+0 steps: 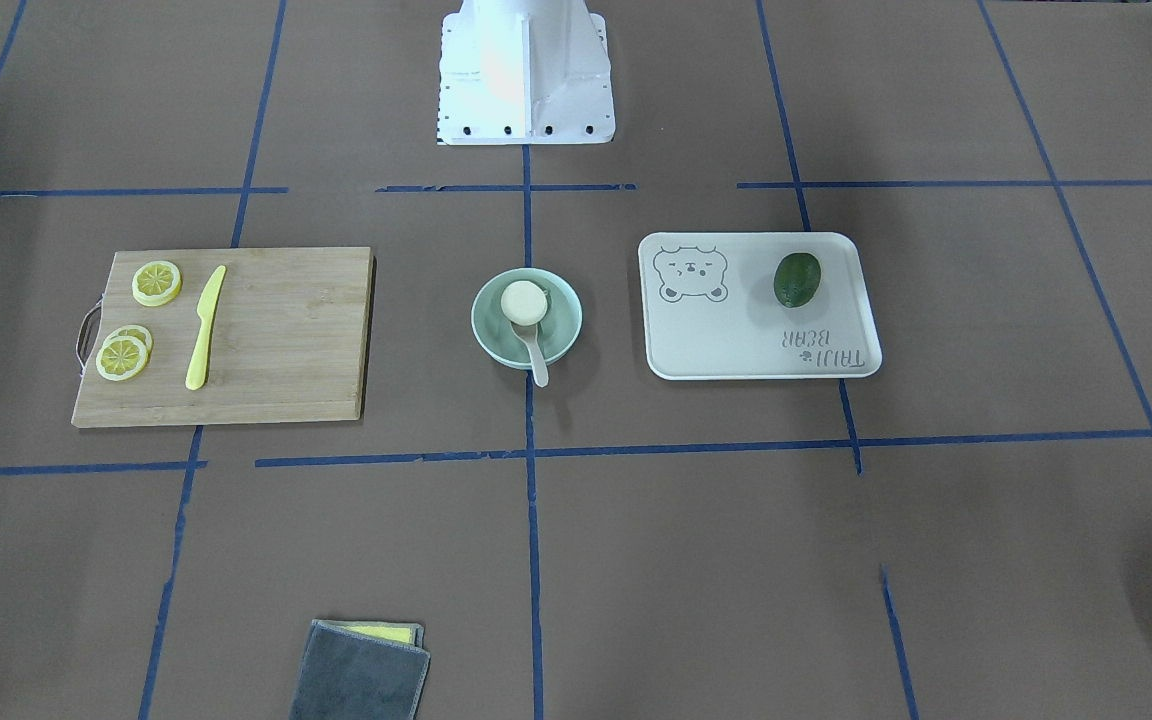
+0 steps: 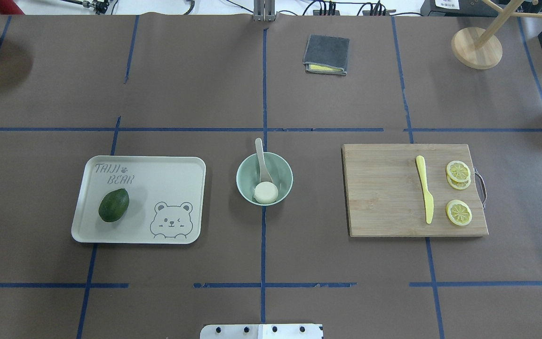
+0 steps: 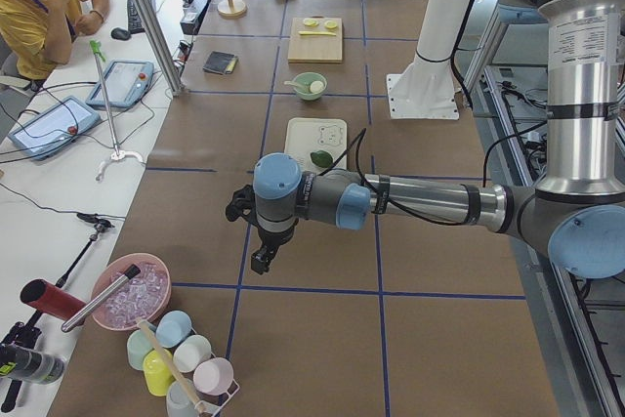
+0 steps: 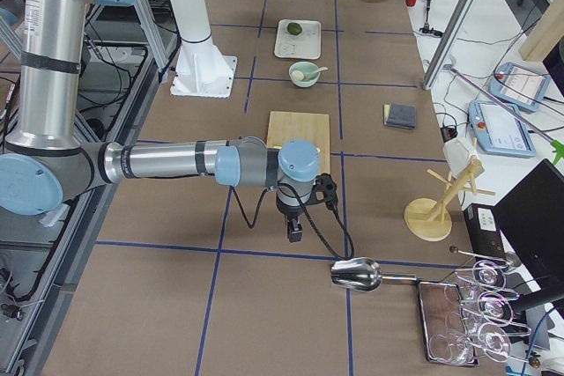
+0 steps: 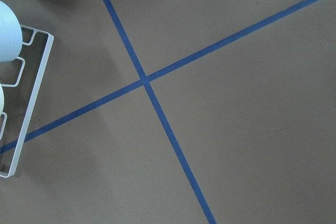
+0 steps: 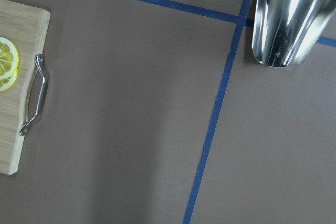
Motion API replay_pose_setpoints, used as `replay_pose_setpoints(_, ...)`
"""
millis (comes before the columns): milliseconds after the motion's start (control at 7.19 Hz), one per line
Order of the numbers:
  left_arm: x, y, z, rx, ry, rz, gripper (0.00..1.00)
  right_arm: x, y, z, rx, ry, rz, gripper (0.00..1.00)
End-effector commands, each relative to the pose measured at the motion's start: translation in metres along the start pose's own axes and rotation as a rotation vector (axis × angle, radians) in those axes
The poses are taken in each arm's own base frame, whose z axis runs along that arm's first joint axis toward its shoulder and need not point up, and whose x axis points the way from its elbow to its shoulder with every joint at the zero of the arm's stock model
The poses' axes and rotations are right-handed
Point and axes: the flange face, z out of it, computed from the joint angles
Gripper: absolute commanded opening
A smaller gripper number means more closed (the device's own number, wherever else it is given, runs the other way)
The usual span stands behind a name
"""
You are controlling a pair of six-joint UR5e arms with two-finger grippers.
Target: Put spoon and bun in bowl
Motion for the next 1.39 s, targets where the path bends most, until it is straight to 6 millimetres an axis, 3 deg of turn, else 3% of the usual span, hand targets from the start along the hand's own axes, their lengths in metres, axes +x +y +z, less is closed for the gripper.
replay_pose_setpoints(0,-0.015,0.016,0.019,-0.04,0.004,-0.035,1.0,-0.001,0.001,-0.001,0.001,-0.001,0.003,1.0)
replay_pose_setpoints(278,-0.02,0.041,0.032,-0.1,0.031,-0.16,1.0,0.007,0.003,0.005,-0.015,0.021,0.021,1.0)
replay_pose_setpoints(557,-0.021,0.049,0.036,-0.171,0.057,-0.267,1.0,0.005,-0.002,0.001,-0.008,0.027,0.024,1.0)
replay_pose_setpoints(696,-0.005,0.042,0.027,-0.164,0.151,-0.341,1.0,-0.004,-0.015,-0.011,0.001,0.052,0.04,1.0)
replay_pose_setpoints(835,-0.001,0.042,0.024,-0.158,0.153,-0.351,1.0,-0.008,-0.018,-0.016,-0.004,0.053,0.046,1.0)
replay_pose_setpoints(1252,-0.011,0.033,0.024,-0.123,0.076,-0.279,1.0,-0.011,-0.019,-0.019,0.007,0.056,0.107,1.0)
